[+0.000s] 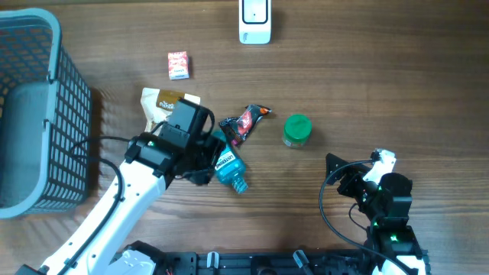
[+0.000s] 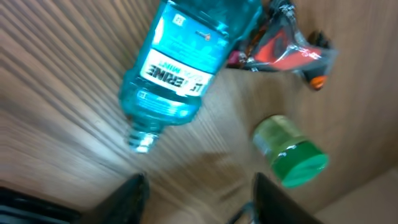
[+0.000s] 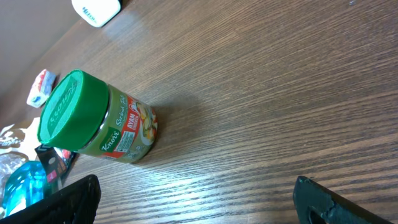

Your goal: Scan the item barcode

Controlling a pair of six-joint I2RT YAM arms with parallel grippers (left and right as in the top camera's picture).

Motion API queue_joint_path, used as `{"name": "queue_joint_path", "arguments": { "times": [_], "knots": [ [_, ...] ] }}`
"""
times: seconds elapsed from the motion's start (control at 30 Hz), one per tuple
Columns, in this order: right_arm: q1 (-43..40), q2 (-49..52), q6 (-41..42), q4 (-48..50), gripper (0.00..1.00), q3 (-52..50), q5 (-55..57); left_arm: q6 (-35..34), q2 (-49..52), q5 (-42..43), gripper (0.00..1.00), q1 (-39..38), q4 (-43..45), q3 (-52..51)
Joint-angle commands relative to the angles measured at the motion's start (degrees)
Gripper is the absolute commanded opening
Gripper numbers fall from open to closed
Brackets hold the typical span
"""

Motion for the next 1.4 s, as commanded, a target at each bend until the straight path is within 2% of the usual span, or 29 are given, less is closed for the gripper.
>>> {"name": "queue_joint_path", "arguments": {
  "times": [0.0, 0.07, 0.13, 0.23, 0.37, 0.43, 0.63, 0.7, 0.77, 0.83, 0.87, 0.93, 0.97, 1.03, 1.07, 1.1, 1.13, 1.17, 1.23, 1.27, 1.3, 1.37],
  "knots": [
    [0.0, 0.2, 0.4, 0.3, 1.0, 0.6, -1.0, 6.9, 1.2, -10.3, 0.84, -5.4, -6.0, 1.0],
    [0.0, 0.2, 0.4, 0.3, 1.0, 0.6, -1.0, 7.9, 3.6, -15.1, 1.0, -11.3, -6.4, 1.0],
    [0.0, 0.2, 1.4, 0.3, 1.0, 0.6, -1.0, 7.9, 5.9, -16.4, 1.0, -14.6, -4.8, 1.0],
    [0.0, 0.3, 12.5, 0.2, 1.0, 0.6, -1.0, 7.8, 10.7, -16.3, 1.0, -17.5, -2.3, 1.0],
    [0.0, 2.4, 12.2, 0.1, 1.0, 0.6, -1.3, 7.4, 16.4, -15.4, 1.0, -18.0, -0.5, 0.9],
    [0.0, 4.5, 12.4, 0.3, 1.0, 0.6, -2.7, 7.4, 19.3, -12.2, 1.0, -18.3, 3.1, 0.9],
    [0.0, 7.2, 12.7, 0.6, 1.0, 0.6, -6.9, 7.6, 20.9, -12.3, 1.0, -19.7, 6.3, 0.9],
    [0.0, 7.2, 11.3, 1.2, 1.0, 0.6, -11.7, 7.9, 18.4, -15.0, 1.0, -20.6, 6.1, 0.9],
    [0.0, 7.2, 4.7, 6.6, 1.0, 0.6, -22.1, 9.2, 10.5, -20.7, 1.0, -22.4, 4.9, 1.1],
    [0.0, 7.2, 4.9, 10.6, 1.0, 1.6, -27.3, 9.9, 0.6, -27.5, 1.0, -21.9, 0.5, 1.1],
    [0.0, 7.2, 4.9, 10.3, 1.0, 2.5, -28.3, 12.6, -3.9, -28.7, 1.0, -20.7, -0.5, 1.1],
    [0.0, 7.2, 3.9, 9.9, 1.0, 5.1, -31.8, 22.4, -15.0, -29.2, 1.0, -15.0, -0.8, 1.1],
    [0.0, 7.2, 2.8, 9.9, 1.0, 6.6, -33.7, 25.0, -19.1, -29.2, 1.0, -11.2, -0.9, 1.0],
    [0.1, 7.2, 0.3, 8.2, 1.0, 10.6, -35.8, 31.4, -26.4, -28.3, 1.0, 1.2, -1.1, 1.1],
    [0.1, 7.2, -1.8, 4.5, 1.0, 13.9, -35.9, 34.0, -27.8, -26.3, 1.0, 7.0, -1.4, 1.0],
    [0.1, 7.2, -6.6, -3.3, 1.0, 19.7, -35.2, 38.2, -27.7, -23.0, 1.0, 14.6, -2.1, 1.0],
    [0.1, 7.5, -9.9, -9.2, 1.0, 23.9, -33.2, 39.5, -26.9, -21.9, 1.0, 17.9, -2.4, 1.0],
    [0.1, 9.2, -14.7, -22.4, 1.0, 32.7, -23.1, 40.5, -24.1, -17.8, 1.0, 25.2, -2.3, 1.0],
    [0.1, 12.9, -17.8, -35.0, 1.0, 41.2, -12.6, 43.0, -20.1, -11.1, 1.0, 29.4, -0.7, 1.0],
    [0.1, 16.8, -20.8, -42.1, 1.0, 47.2, -9.2, 45.0, -16.7, -10.1, 1.0, 29.6, 0.0, 1.0],
    [0.1, 18.9, -21.4, -44.8, 1.0, 49.8, -8.2, 45.4, -15.0, -10.1, 1.0, 29.4, 0.0, 1.0],
    [0.2, 26.7, -14.3, -54.2, 1.0, 58.0, -1.3, 45.4, -10.0, -10.1, 1.0, 28.6, 0.0, 1.0]
  ]
}}
